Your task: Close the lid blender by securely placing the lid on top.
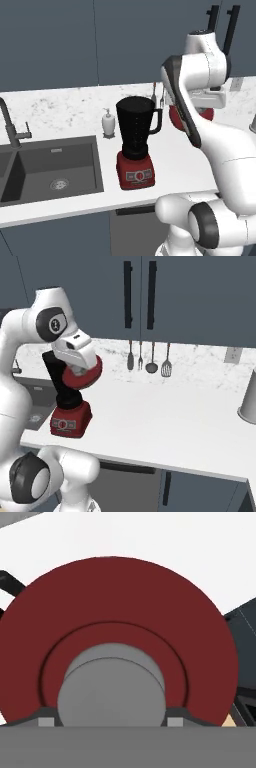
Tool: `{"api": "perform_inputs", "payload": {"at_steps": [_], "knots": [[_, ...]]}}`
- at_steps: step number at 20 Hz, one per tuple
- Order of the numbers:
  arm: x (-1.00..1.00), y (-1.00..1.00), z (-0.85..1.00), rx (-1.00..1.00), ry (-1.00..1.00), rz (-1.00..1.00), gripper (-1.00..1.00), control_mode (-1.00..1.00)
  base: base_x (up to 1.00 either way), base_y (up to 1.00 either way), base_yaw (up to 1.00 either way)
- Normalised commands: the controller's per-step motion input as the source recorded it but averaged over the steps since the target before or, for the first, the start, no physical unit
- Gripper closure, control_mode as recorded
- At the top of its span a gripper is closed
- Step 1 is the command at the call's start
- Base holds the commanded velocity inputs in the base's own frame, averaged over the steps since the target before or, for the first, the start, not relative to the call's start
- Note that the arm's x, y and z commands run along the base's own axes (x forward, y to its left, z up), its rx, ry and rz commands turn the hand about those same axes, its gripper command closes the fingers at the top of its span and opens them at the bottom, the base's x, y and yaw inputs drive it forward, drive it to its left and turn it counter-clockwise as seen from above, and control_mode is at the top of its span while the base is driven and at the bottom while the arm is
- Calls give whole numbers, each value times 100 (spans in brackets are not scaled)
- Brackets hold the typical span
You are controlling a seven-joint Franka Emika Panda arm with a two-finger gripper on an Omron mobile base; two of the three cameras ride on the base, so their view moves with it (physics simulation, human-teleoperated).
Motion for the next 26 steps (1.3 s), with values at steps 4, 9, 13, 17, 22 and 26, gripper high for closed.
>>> {"api": "perform_inputs", "payload": {"at_steps": [4,9,13,17,22,26], "knots": [[1,88,90,-13,-2,0,100,-100,0,0,0],[18,74,38,-2,0,4,100,-100,0,0,0],[37,47,0,0,2,12,100,-100,0,0,0],[52,12,0,0,1,10,100,-100,0,0,0],[60,0,0,2,0,10,100,-100,0,0,0],[45,6,-5,3,1,10,100,-100,0,0,0]]}}
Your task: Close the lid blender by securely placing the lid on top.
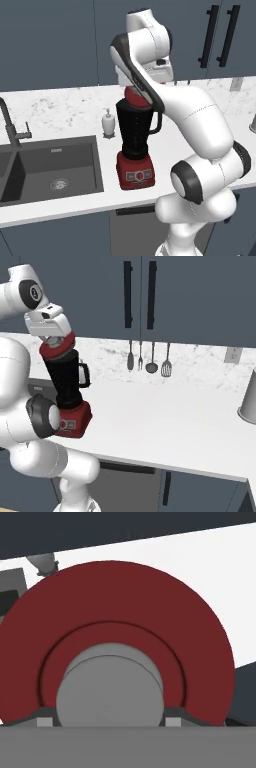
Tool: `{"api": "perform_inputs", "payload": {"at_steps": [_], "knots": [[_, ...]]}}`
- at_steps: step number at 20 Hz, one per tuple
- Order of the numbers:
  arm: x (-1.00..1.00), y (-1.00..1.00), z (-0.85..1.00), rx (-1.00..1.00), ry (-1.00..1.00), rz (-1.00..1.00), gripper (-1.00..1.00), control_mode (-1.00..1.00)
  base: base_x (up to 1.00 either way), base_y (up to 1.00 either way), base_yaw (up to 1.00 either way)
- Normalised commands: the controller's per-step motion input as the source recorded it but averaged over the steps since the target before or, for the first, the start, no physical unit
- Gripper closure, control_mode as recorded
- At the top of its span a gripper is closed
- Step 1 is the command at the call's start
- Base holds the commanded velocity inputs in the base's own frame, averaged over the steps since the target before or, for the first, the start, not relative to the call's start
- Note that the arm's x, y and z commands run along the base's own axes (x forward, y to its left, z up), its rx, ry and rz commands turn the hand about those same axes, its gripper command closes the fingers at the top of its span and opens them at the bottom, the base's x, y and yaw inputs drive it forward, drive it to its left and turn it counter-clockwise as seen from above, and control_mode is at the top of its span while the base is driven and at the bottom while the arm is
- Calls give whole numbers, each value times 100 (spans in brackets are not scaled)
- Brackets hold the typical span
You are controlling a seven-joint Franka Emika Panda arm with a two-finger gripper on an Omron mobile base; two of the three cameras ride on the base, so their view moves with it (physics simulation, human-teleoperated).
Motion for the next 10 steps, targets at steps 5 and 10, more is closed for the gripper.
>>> {"api": "perform_inputs", "payload": {"at_steps": [5,10], "knots": [[22,6,-8,2,6,13,100,-100,0,0,0],[18,2,-19,2,3,17,100,-100,0,0,0]]}}
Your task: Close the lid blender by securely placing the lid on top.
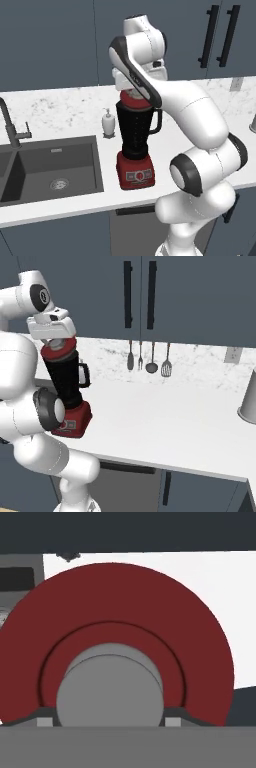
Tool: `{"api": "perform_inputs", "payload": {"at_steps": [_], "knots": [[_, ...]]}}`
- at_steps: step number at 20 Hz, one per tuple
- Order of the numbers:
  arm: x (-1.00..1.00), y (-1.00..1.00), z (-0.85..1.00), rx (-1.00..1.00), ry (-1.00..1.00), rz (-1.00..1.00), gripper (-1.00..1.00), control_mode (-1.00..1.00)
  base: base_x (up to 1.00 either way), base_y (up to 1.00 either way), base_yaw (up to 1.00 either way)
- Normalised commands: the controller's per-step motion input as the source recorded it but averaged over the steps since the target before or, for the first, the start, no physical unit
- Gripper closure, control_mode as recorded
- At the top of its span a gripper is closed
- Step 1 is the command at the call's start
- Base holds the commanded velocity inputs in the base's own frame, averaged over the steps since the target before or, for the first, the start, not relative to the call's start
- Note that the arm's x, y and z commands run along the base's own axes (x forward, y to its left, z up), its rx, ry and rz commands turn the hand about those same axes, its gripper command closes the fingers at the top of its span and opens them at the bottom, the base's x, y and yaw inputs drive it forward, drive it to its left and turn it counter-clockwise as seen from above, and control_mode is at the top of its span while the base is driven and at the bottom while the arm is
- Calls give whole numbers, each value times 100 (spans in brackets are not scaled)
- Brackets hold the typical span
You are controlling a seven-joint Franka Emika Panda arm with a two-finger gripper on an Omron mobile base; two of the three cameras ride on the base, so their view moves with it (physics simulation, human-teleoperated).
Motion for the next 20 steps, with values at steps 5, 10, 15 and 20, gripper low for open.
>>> {"api": "perform_inputs", "payload": {"at_steps": [5,10,15,20], "knots": [[31,4,-12,2,0,15,100,-100,0,0,0],[27,3,-5,3,0,13,100,-100,0,0,0],[0,6,-6,4,1,11,100,-100,0,0,0],[2,17,0,3,6,5,100,-100,0,0,0]]}}
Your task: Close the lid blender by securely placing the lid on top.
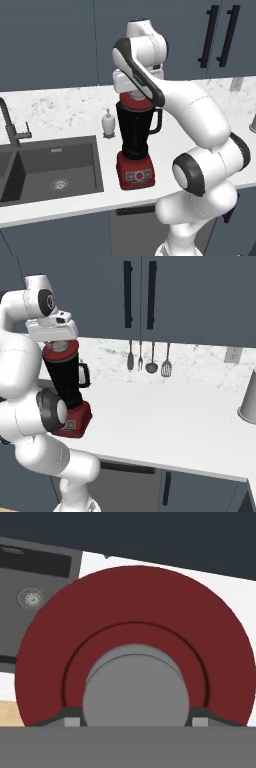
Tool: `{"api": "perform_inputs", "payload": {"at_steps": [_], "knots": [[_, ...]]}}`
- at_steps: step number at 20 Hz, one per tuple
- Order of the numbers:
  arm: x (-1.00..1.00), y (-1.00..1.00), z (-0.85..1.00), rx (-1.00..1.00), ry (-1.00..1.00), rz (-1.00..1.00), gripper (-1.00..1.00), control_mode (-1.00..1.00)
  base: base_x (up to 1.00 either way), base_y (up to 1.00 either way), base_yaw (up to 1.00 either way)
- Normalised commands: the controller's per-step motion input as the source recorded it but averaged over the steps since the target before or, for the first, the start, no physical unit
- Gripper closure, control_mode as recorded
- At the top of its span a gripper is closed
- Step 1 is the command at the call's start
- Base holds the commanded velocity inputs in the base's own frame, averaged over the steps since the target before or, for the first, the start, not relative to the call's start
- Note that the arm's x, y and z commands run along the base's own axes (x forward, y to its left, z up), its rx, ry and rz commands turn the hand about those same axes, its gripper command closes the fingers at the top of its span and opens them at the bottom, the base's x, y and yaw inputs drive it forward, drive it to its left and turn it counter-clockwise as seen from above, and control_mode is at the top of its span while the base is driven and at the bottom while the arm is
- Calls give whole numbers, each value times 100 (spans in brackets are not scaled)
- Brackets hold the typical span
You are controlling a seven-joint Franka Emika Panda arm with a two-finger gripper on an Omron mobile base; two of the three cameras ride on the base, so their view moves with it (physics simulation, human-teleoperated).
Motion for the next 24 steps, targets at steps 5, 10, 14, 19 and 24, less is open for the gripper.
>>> {"api": "perform_inputs", "payload": {"at_steps": [5,10,14,19,24], "knots": [[0,16,1,3,12,0,100,-100,0,0,0],[-2,8,10,0,13,0,100,-100,0,0,0],[-6,1,-7,0,6,0,100,-100,0,0,0],[-18,0,-47,4,-1,0,100,-100,0,0,0],[-28,-1,-62,15,-21,0,100,-100,0,0,0]]}}
